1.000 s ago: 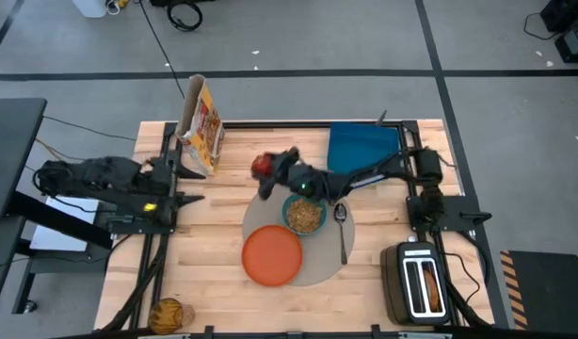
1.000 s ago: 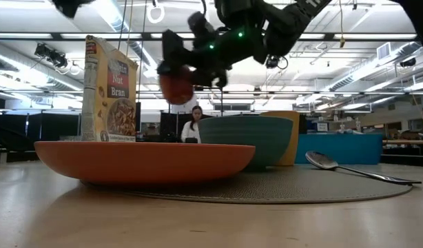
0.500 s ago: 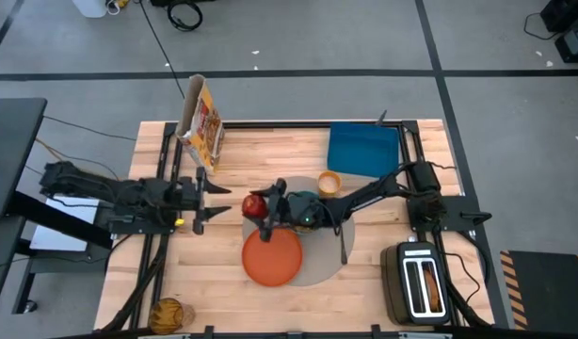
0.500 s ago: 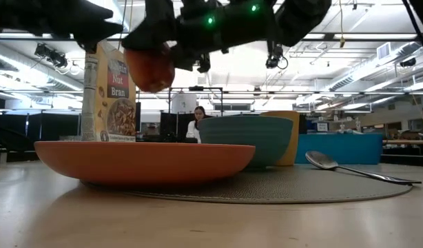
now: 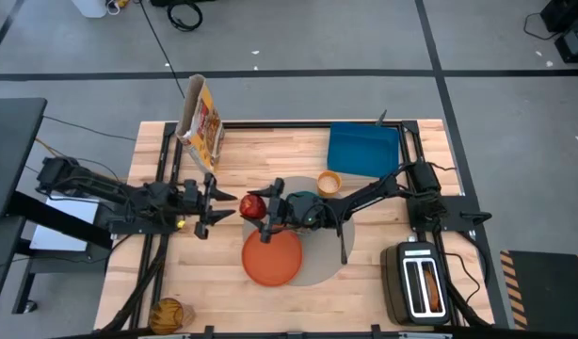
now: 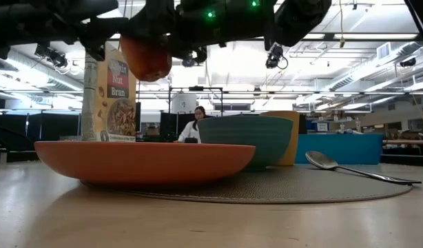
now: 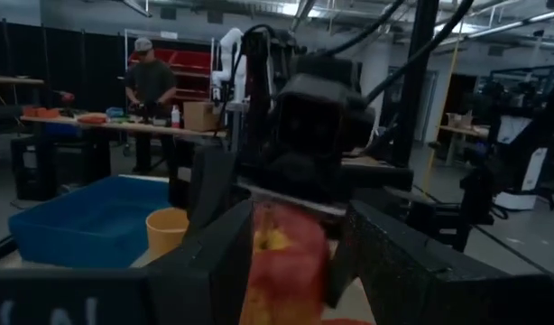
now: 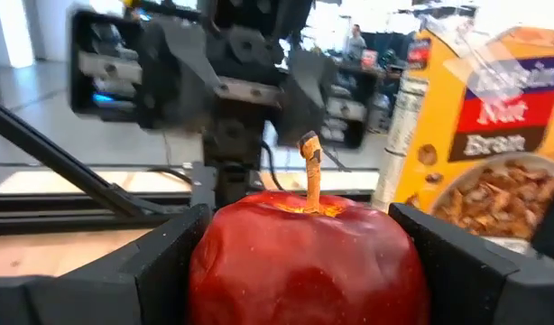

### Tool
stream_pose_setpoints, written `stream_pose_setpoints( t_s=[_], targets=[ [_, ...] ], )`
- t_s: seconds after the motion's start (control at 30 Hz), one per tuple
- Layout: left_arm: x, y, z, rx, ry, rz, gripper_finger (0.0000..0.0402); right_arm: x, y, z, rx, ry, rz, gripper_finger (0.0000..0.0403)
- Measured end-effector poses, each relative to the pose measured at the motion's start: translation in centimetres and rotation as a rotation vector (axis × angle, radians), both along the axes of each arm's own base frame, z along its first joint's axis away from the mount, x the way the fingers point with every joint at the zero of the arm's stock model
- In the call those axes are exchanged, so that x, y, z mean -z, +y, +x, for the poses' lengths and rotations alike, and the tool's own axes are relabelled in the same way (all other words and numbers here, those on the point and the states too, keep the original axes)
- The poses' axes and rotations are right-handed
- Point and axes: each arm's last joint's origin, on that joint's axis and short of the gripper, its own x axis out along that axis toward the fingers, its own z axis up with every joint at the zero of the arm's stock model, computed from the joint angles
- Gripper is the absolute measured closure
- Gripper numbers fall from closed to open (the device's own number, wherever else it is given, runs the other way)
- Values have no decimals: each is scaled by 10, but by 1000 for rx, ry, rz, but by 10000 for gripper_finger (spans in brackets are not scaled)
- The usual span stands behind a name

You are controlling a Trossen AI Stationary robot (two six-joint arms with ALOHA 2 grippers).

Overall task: Arrange a breakfast setting
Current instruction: Put the apple on the mat to the top left of the bowl

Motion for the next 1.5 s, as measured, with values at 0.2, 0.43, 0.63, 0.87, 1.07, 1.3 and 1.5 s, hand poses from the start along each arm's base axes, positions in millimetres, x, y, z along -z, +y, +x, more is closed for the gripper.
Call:
stream_pose_setpoints(
  t_s=[0.2, 0.43, 0.63, 0.87, 1.07, 1.3, 1.5],
  targets=[
    [4, 1, 12, -24, -17, -5, 216, -3, 1, 0, -56, -28, 0, 72],
    [10, 0, 22, -11, -27, -3, 216, -3, 1, 0, -62, -31, -16, 72],
    [14, -1, 29, -15, -24, 3, 223, -1, 0, 1, -59, -10, -19, 73],
    [12, -3, 43, -18, 69, 26, 289, 3, -2, 0, -21, 30, -23, 73],
    [11, -4, 42, -15, 76, 57, 366, 4, -2, 0, -11, 31, -21, 71],
    [10, -4, 42, -11, 74, 83, 387, 3, -1, 0, -6, 22, -16, 61],
    [12, -2, 41, -19, 99, 92, 387, 0, 0, -1, 24, 25, 25, 27]
  ],
)
